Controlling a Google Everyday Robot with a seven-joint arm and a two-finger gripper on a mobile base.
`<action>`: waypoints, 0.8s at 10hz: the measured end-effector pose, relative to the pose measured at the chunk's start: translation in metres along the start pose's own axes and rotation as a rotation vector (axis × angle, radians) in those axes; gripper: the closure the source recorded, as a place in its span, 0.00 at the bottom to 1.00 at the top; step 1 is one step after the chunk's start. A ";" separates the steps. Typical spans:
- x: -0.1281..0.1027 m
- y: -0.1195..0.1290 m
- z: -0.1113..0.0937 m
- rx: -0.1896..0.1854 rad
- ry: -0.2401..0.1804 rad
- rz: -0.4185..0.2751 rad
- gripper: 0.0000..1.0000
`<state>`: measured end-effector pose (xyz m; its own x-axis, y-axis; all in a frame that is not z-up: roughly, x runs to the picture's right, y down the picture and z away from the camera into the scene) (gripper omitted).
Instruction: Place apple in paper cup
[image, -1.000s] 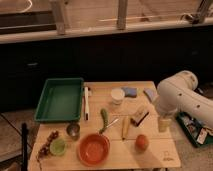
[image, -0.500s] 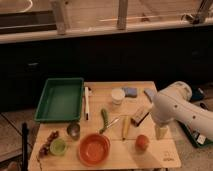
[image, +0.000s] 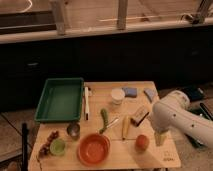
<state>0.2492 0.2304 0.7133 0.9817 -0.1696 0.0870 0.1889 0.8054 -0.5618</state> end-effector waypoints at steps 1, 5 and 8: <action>-0.001 0.004 0.004 -0.003 -0.004 -0.012 0.20; -0.005 0.013 0.022 -0.014 -0.019 -0.081 0.20; -0.004 0.020 0.031 -0.019 -0.024 -0.127 0.20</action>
<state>0.2493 0.2647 0.7277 0.9504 -0.2556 0.1774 0.3110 0.7677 -0.5603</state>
